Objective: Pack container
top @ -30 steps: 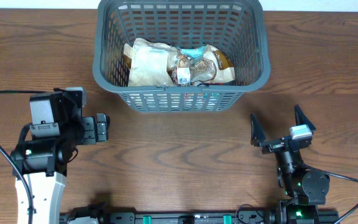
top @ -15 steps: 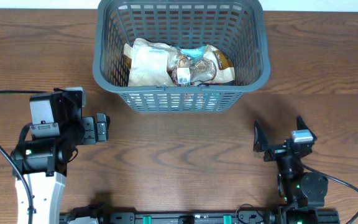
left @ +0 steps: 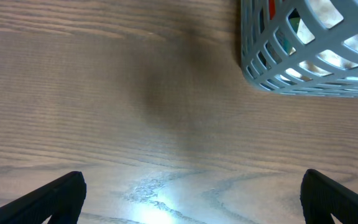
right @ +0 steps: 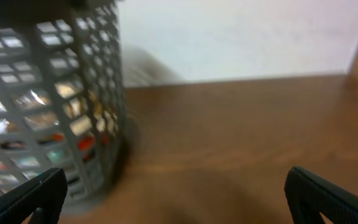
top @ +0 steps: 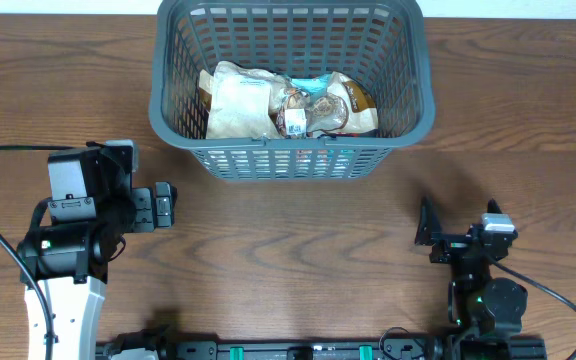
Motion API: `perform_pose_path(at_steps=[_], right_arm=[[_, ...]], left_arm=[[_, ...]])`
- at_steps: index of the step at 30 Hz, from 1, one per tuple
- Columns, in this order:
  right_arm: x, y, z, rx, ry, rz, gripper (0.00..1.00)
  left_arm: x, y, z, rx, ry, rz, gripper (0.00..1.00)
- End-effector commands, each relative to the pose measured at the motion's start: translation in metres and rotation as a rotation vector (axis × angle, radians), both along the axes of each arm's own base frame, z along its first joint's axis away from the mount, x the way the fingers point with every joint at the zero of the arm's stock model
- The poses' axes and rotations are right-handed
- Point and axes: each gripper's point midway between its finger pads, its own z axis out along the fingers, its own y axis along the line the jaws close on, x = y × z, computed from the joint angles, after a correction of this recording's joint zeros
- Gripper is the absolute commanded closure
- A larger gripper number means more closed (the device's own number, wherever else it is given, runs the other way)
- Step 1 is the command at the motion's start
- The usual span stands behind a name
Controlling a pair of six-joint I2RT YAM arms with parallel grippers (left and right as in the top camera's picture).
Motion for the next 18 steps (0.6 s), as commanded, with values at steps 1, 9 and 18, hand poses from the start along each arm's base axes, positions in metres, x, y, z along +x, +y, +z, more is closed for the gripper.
perform_pose_path(at_steps=[1, 9, 18], right_arm=[[-0.002, -0.009, -0.011, 0.052, 0.037, -0.057, 0.01], [-0.002, -0.010, -0.011, 0.043, 0.035, -0.058, 0.01], [-0.001, 0.012, -0.010, -0.073, 0.036, 0.081, 0.01]], left_arm=[[0.000, -0.002, 0.000, -0.009, -0.001, -0.006, 0.01], [0.000, -0.002, 0.000, -0.009, -0.001, -0.006, 0.01], [0.000, -0.002, 0.000, -0.009, -0.001, -0.006, 0.01]])
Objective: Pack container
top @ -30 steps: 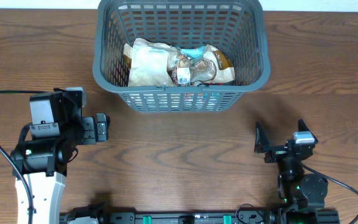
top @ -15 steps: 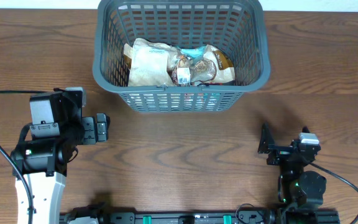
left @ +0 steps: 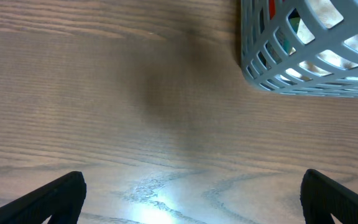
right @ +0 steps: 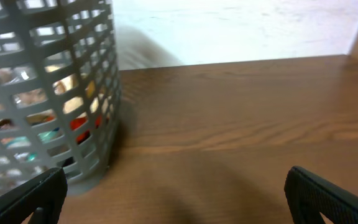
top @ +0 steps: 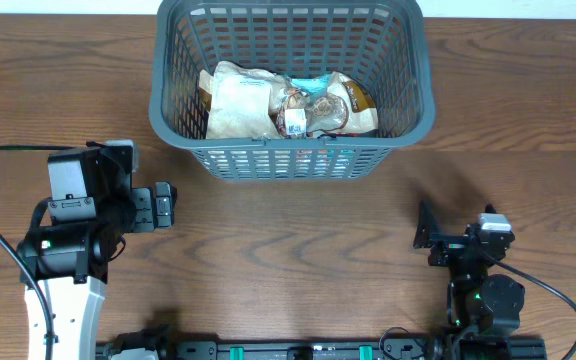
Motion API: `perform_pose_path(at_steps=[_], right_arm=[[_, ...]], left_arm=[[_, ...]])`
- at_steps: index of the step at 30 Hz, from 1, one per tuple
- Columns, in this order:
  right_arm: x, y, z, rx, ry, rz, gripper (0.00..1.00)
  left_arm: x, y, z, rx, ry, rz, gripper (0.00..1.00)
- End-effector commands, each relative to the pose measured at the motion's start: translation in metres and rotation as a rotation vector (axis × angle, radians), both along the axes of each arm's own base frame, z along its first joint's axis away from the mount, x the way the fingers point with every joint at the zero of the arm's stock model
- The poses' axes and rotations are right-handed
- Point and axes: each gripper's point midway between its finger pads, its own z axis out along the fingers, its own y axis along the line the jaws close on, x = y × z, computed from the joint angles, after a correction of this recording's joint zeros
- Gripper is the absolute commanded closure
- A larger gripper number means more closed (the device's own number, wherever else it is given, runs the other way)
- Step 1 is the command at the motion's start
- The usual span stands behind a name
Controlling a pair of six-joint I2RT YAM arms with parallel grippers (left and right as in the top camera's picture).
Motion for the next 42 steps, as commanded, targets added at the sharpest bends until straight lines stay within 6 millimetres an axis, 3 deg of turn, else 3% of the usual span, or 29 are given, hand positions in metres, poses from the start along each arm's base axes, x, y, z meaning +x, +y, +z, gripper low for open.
perform_pose_path(at_steps=[1, 42], right_arm=[[0.0000, 0.0095, -0.0003, -0.048, -0.005, 0.062, 0.01], [-0.0001, 0.0153, -0.0001, -0.044, -0.006, 0.086, 0.01]], left_arm=[[-0.0005, -0.0022, -0.0004, -0.009, -0.001, -0.006, 0.01], [-0.0005, -0.0022, -0.0004, -0.009, -0.001, -0.006, 0.01]])
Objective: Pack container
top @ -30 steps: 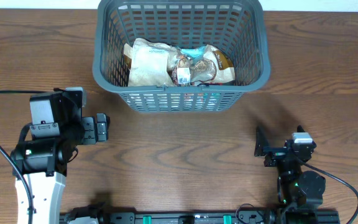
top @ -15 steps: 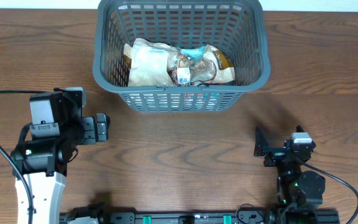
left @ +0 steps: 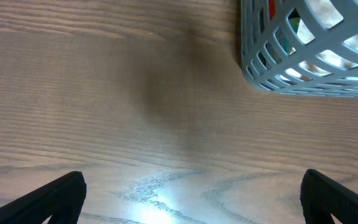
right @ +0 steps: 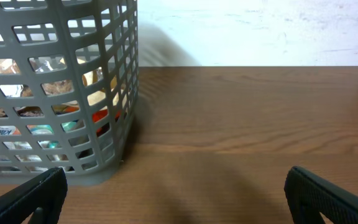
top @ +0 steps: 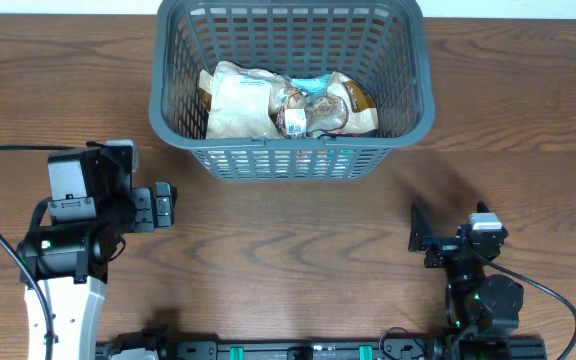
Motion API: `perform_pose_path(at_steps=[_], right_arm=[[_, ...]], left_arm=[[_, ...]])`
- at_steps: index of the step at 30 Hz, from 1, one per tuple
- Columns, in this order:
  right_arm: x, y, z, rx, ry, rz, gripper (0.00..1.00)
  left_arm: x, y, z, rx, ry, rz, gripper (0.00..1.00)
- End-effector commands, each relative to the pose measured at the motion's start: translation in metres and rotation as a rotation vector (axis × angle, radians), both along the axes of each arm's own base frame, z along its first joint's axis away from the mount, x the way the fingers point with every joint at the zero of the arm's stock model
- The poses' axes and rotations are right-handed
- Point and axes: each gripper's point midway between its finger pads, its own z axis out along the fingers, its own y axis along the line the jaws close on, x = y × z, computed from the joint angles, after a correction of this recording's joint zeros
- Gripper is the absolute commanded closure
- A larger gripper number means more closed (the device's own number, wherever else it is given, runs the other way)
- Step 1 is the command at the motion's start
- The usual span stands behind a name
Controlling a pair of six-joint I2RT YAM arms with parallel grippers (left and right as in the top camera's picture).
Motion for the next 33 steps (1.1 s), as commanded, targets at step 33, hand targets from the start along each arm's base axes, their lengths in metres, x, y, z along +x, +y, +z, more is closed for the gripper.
perform_pose_path(at_steps=[33], right_arm=[[0.000, 0.003, -0.001, -0.017, -0.004, 0.019, 0.01]], left_arm=[[-0.010, -0.014, 0.022, 0.054, -0.839, -0.023, 0.01]])
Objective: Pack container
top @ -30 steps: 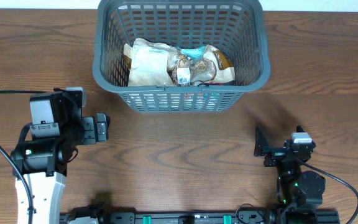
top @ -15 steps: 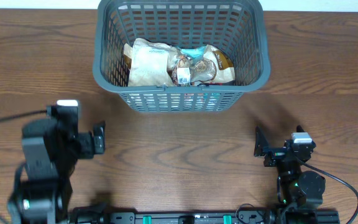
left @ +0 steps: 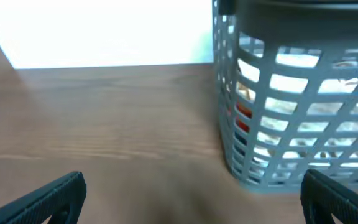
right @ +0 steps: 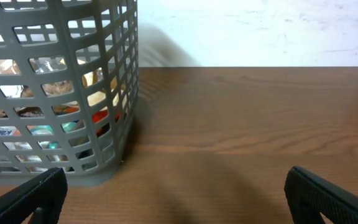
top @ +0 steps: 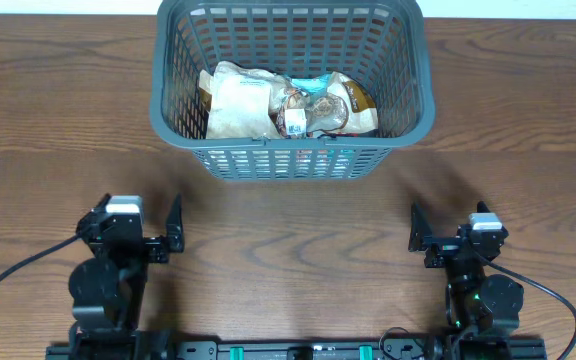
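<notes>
A grey slatted basket (top: 290, 160) stands at the far middle of the wooden table, with several snack packets (top: 286, 104) lying in it. My left gripper (top: 131, 234) sits low at the near left edge, open and empty, facing the basket (left: 291, 124). Its dark fingertips (left: 59, 194) show at the bottom corners of the left wrist view. At the near right edge my right gripper (top: 457, 236) is likewise open and empty. It looks at the basket's right corner (right: 61, 93), fingertips (right: 331, 196) wide apart.
Bare wood table (top: 288, 250) lies between both grippers and the basket. A white wall (right: 253, 31) rises behind the table's far edge. Black cables (top: 8, 275) trail from both arms at the near edge.
My left arm stood raised over the table's left side, looking down at the wood. It is now folded low at the near edge, facing the basket. The right arm has not moved.
At first the left arm stood raised at the left, open. The right gripper, open at the near right, saw the basket blurred. The right then drew slightly nearer the edge and came to rest facing the basket. The left is now folded down too.
</notes>
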Motion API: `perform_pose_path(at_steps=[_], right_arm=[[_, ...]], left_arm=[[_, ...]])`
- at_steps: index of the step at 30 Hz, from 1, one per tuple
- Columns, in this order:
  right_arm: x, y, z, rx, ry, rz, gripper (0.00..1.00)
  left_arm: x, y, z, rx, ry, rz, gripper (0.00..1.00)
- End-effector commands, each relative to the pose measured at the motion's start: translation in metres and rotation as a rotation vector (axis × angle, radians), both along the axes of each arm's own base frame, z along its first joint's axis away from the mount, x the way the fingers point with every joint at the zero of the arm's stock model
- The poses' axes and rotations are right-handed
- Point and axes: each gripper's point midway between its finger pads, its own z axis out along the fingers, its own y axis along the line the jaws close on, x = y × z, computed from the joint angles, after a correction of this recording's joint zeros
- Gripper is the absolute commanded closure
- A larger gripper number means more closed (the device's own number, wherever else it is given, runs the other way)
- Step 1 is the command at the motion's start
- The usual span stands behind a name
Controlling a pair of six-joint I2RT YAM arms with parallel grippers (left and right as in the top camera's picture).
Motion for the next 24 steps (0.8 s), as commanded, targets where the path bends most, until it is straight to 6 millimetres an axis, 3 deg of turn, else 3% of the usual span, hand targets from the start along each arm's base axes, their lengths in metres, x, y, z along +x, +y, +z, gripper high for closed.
perform_pose_path(at_steps=[1, 9, 24], right_arm=[[0.000, 0.003, -0.001, -0.017, -0.003, 0.018, 0.01], [0.000, 0.003, -0.001, -0.017, -0.003, 0.018, 0.01], [0.000, 0.003, -0.001, -0.018, -0.003, 0.018, 0.01]], left_arm=[[0.005, -0.002, 0.001, -0.015, -0.092, -0.002, 0.01], [0.008, -0.008, 0.001, -0.018, -0.259, -0.025, 0.01], [-0.001, -0.019, -0.008, -0.027, -0.287, -0.074, 0.01]])
